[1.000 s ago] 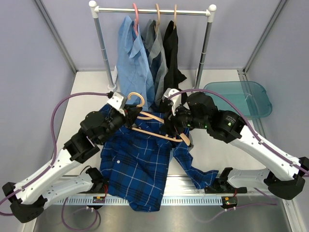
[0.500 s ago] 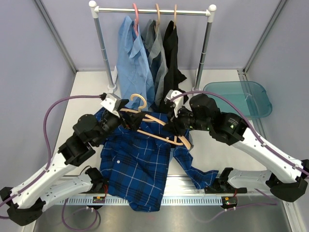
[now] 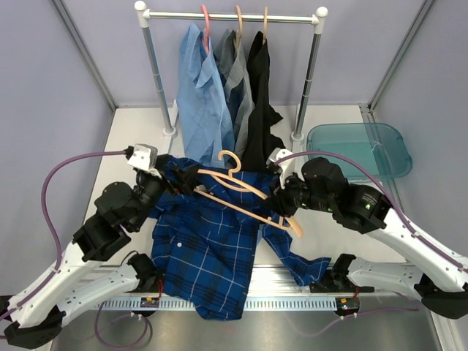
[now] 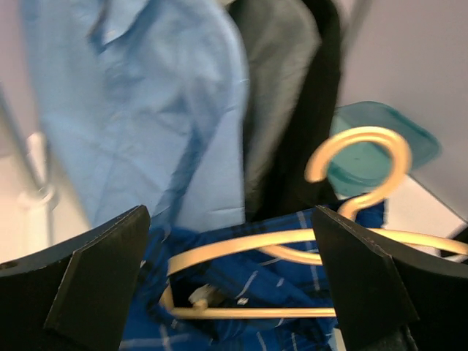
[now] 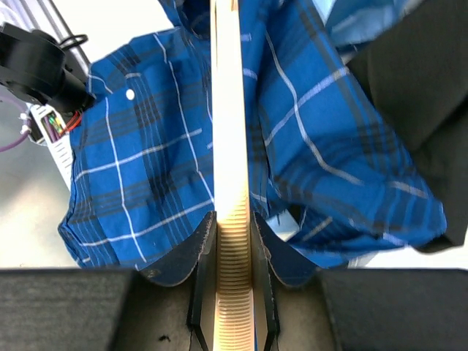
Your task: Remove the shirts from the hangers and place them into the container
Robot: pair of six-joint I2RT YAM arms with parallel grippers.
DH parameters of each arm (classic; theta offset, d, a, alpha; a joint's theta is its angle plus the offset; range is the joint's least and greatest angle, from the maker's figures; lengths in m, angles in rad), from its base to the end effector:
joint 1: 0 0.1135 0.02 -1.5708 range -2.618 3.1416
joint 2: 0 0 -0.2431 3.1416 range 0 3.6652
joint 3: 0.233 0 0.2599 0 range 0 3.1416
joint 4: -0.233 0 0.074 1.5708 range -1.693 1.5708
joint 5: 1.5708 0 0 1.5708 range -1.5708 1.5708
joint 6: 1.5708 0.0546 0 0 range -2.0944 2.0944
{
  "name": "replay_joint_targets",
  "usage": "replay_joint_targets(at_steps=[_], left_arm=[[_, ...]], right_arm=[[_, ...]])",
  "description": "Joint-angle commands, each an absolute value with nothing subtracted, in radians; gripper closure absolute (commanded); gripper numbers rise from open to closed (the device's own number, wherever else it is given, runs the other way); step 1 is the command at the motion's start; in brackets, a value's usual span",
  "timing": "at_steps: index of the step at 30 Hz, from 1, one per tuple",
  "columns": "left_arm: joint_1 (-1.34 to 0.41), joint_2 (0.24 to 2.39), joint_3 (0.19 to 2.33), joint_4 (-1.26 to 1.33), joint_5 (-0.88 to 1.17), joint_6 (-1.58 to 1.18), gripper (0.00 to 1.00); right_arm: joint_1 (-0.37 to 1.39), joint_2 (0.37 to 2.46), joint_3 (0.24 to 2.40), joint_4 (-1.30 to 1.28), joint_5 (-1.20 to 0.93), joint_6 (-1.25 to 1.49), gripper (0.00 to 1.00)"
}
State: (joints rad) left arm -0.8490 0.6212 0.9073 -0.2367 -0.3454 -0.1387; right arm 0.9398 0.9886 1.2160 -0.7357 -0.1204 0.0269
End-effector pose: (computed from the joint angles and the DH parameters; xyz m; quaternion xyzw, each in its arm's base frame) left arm 0.1283 -0.1178 0.3901 0.1195 0.6801 -0.2339 0.6845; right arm 0.1311 0.1905 0.3696 -0.4067 0.7591 0.2809 0.4237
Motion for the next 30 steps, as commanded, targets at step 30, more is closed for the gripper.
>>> replay_joint_targets(at_steps=[30], left_arm=[[-0.749,0.581,0.821,-0.439,-0.796,-0.256,0.01]], right_arm=[[0.937,0.822,1.516,-0.589,0.763,0.089,1.00]])
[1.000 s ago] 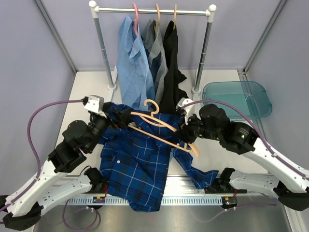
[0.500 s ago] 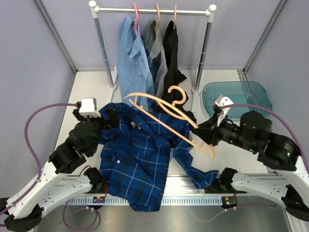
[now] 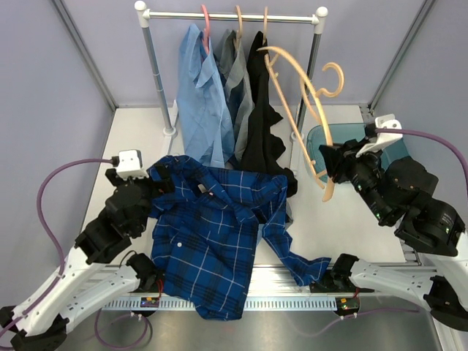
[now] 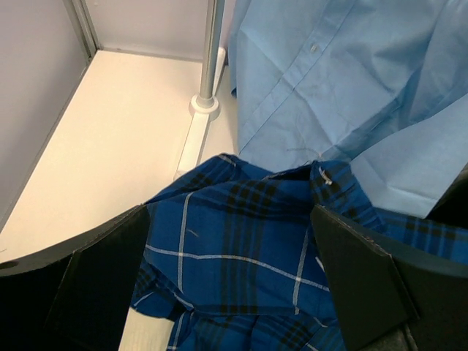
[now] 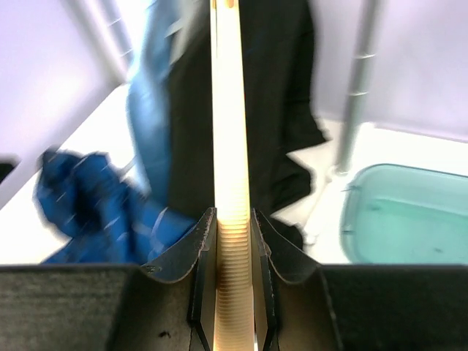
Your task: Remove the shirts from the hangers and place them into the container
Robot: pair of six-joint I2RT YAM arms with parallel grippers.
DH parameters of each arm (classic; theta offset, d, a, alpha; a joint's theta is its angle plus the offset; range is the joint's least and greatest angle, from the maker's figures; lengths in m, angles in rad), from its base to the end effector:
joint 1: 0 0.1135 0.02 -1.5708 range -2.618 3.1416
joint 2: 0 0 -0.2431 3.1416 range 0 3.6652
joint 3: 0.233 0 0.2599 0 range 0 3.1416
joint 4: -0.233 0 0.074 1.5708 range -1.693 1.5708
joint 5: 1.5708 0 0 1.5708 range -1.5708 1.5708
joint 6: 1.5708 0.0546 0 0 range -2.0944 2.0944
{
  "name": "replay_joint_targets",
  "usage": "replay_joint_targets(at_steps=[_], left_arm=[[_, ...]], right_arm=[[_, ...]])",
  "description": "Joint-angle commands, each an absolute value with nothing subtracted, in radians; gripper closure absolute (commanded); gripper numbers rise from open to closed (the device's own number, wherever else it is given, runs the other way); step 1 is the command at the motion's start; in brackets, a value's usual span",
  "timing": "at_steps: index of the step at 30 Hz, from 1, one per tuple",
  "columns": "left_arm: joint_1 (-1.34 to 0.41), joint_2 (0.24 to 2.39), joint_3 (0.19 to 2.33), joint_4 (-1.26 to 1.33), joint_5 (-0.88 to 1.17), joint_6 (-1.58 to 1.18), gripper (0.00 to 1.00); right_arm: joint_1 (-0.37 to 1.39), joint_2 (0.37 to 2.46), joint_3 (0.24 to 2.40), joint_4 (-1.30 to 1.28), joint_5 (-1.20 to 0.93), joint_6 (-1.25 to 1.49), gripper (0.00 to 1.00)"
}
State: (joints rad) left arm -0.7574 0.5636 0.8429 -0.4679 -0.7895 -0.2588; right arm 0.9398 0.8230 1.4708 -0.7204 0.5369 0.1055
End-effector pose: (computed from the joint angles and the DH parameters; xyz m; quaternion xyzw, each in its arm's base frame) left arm 0.1367 -0.0759 0.3497 -0.0620 0.7498 -0.0274 0.6582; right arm 0.1056 0.0971 0.4834 -0.1209 0.7187 0.1595 0.6659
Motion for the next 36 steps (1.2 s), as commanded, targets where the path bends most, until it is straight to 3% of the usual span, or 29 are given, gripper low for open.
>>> replay_joint_targets(at_steps=[1,9,17,21,36], left_arm=[[-0.746,0.587,0.818,-0.436,-0.793,-0.256,0.01],[-0.730,0.591,0.787,-0.426,-0.739,-0.247,0.01],[-0.724,0.551,0.765,-0.428,-0.727,-0.236,0.01],[-0.723,0.540,0.759,-0.428,-0.723,-0.232,0.01],[-0.592,0.531,0.742,-0.428,-0.609,-0.265,0.01]], right_arm=[[0.939,0.819,1.506,-0.559,0.779,0.081,1.00],[0.933,0.914,1.574,-0.603,0.902,0.040,1.00],[0.652,1.072,1.605,-0.621,0.565,0.126,1.00],[0.630,1.137,1.640,-0.629,0.497,0.135,1.00],[0.630,0.913,1.370,-0.365,0.498,0.098,1.00]])
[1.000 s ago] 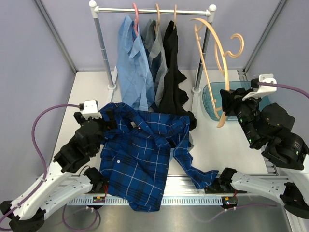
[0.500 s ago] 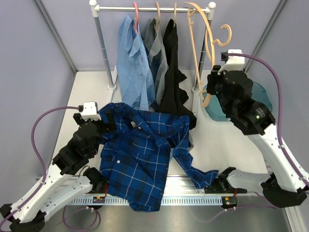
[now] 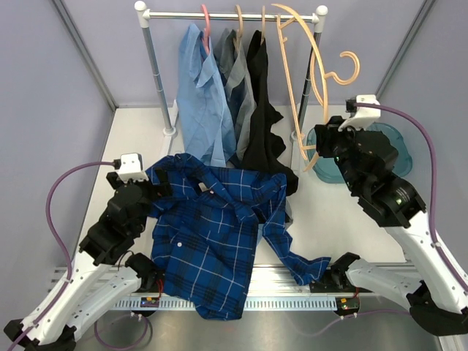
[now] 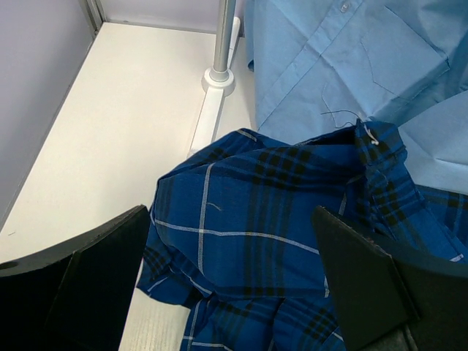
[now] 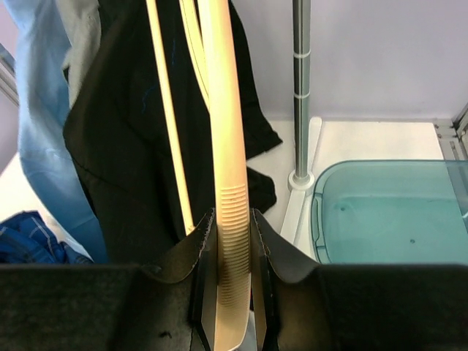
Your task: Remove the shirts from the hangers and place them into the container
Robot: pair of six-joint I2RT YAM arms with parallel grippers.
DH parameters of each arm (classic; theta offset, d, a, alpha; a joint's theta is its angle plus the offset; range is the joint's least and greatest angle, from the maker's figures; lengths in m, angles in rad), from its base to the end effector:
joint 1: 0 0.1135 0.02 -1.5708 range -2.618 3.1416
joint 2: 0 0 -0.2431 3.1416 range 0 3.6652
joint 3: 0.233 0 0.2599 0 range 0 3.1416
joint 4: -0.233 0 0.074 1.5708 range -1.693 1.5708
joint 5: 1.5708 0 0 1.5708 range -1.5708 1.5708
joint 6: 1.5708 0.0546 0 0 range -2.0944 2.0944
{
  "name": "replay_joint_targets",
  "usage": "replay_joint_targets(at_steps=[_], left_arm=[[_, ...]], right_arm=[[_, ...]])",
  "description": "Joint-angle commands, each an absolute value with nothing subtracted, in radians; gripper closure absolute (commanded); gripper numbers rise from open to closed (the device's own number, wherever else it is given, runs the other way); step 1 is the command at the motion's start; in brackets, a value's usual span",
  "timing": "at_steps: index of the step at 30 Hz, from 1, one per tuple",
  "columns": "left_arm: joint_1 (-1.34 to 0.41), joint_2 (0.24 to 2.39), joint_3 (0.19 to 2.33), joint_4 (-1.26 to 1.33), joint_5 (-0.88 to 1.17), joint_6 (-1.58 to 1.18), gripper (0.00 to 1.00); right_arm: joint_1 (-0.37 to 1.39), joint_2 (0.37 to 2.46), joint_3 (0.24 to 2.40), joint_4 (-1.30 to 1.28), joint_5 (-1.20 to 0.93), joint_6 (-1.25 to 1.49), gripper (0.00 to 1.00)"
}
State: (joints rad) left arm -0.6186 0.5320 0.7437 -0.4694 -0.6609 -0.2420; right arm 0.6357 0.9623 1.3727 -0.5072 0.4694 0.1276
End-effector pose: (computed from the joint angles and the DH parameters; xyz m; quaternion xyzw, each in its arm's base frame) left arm 0.1484 -0.0645 0.3188 -0.0543 0.7731 -0.0073 0.6319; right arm 0.1845 0.1055 0.4570 -0.0297 0.7364 0.0836 0.6708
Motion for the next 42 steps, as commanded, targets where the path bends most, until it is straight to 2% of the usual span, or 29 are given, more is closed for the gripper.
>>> replay_joint_targets(at_steps=[1,7,20,23,42], left_arm=[[-0.589,0.532,0.744,-0.426,-0.600,-0.267,0.01],[-0.575,0.534,0.746,-0.425,-0.598,-0.262,0.01],[-0.569,0.543,0.744,-0.426,-0.588,-0.259,0.01],[-0.566,0.546,0.746,-0.428,-0.575,-0.259,0.01],[-0.554,0.538,0.744,-0.428,-0.552,-0.258,0.06]], right_arm=[[0.629,0.894,1.374,-0.361,0.500,0.080,1.00],[0.630,0.884,1.419,-0.498,0.496,0.052,1.00],[0.630,0.902,1.310,-0.745,0.541,0.140,1.00],[0.630,0.985,1.364,-0.795,0.600,0.130,1.00],[0.555,1.460,1.868,-0.718,0.669,-0.092,1.00]])
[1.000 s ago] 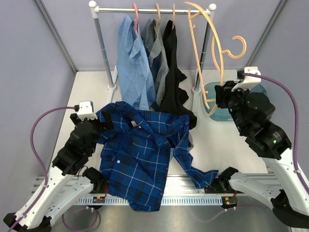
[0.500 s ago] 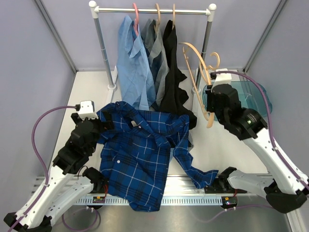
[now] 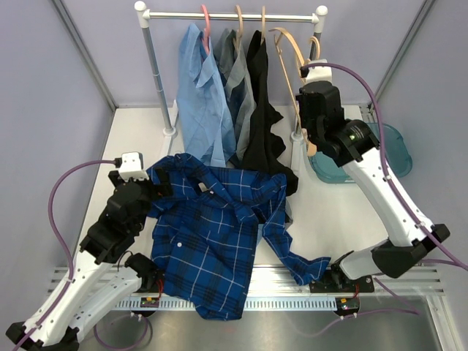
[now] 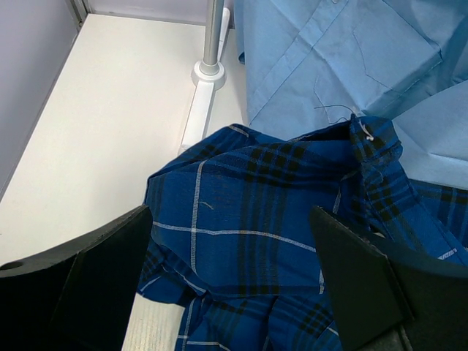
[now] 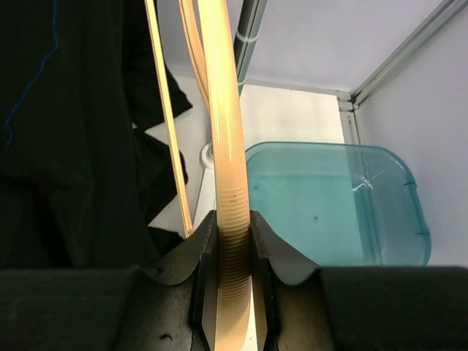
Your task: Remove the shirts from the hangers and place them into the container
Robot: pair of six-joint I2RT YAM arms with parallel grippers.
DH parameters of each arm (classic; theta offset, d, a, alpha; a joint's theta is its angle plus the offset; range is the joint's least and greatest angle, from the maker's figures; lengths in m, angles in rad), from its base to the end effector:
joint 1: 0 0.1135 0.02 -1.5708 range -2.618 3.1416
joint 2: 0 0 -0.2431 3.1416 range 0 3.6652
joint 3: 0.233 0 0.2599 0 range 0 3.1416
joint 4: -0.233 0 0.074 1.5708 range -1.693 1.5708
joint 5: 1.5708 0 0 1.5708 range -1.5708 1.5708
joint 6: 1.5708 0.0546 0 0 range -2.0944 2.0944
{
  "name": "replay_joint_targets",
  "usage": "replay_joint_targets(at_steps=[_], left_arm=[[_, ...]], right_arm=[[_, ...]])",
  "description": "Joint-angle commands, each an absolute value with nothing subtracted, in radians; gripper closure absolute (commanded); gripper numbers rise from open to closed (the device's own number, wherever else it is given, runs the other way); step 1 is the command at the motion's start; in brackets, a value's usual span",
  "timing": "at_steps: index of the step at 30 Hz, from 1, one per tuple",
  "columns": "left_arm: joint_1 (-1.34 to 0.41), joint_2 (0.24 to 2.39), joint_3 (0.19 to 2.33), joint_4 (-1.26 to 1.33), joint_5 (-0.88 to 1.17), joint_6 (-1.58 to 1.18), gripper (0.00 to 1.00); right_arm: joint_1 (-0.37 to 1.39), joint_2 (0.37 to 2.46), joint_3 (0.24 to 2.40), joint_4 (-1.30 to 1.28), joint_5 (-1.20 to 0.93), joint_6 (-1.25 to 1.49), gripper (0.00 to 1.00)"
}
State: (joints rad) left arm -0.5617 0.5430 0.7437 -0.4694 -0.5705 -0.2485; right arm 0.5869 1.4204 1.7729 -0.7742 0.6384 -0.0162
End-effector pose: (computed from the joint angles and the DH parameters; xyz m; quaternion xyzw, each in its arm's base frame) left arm 0.1540 -0.0621 0.3165 -0.0494 0.7806 -0.0235 0.6227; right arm 0.2742 0.1433 0.4492 -0.0739 0.8117 -0.1075 0.5693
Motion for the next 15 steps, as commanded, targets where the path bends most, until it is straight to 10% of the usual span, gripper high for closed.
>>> replay_joint_targets(at_steps=[1,15], left_arm=[[-0.552,0.538,0.744,-0.428,-0.552,-0.258,0.06],[-0.529,0.537,0.744,-0.428,-0.522,-0.259,0.06]], right_arm=[[0.548,1.477,1.890,-0.719,0.663,-0.101,1.00],[0.465,1.683,2.158,-0.747,0.531,-0.209,1.00]])
